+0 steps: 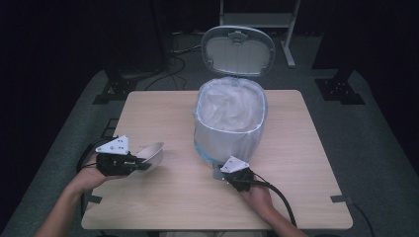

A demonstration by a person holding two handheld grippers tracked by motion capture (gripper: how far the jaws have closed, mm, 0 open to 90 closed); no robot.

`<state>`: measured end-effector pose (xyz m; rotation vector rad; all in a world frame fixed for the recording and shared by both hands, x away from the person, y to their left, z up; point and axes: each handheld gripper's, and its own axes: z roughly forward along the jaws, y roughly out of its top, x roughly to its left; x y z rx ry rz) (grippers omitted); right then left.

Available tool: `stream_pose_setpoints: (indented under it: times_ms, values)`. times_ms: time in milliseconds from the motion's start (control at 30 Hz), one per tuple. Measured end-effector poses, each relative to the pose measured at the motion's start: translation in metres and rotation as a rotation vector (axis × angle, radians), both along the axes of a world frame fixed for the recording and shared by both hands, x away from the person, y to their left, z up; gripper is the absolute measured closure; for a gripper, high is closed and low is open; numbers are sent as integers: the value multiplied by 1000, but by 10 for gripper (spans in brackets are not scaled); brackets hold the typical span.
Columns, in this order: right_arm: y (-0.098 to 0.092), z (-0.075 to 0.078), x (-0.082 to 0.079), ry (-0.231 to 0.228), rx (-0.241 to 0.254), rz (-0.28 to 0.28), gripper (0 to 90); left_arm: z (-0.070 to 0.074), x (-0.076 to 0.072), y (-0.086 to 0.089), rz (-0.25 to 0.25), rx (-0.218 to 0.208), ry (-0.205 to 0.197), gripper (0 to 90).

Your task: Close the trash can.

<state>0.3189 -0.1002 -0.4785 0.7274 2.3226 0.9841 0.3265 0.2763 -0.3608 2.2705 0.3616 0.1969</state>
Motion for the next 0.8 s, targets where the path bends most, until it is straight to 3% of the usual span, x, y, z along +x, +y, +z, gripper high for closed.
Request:
stream_pose_setpoints:
  times_ms: [800]
  values:
    - [0, 0, 0, 0, 0, 0, 898, 38, 2, -13, -31, 32, -43, 829]
